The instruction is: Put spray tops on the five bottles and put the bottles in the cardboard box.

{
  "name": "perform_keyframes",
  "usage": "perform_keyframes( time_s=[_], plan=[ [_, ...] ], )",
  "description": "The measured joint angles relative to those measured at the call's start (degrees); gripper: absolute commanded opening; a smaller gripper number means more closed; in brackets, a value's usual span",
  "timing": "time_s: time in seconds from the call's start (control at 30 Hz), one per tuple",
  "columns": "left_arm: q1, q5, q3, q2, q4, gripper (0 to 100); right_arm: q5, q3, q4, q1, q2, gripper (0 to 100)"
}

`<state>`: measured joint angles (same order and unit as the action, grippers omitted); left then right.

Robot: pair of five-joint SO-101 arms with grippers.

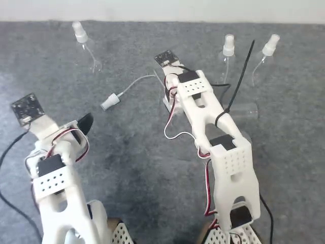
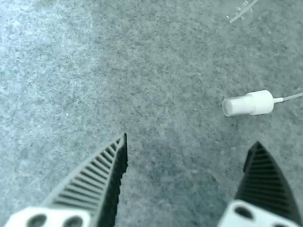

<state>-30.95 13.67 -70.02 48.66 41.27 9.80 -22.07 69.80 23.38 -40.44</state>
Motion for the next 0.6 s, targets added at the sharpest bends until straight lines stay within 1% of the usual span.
perform_keyframes(
  time_s=[0.27, 0.33, 0.43, 0.6],
  plan=[
    [0.0, 0.0, 0.0, 0.0, 0.0, 36, -0.3, 0.1, 14.7, 1.8, 6.5, 0.6],
    [0.0, 0.0, 0.0, 0.0, 0.0, 36, -3.4, 0.1, 17.9, 2.7, 8.9, 0.6],
    [0.0, 0.0, 0.0, 0.0, 0.0, 36, -10.5, 0.1, 21.5, 4.4, 11.6, 0.6],
    [0.0, 0.0, 0.0, 0.0, 0.0, 36, -20.7, 0.1, 24.0, 7.6, 12.6, 0.6]
  ],
)
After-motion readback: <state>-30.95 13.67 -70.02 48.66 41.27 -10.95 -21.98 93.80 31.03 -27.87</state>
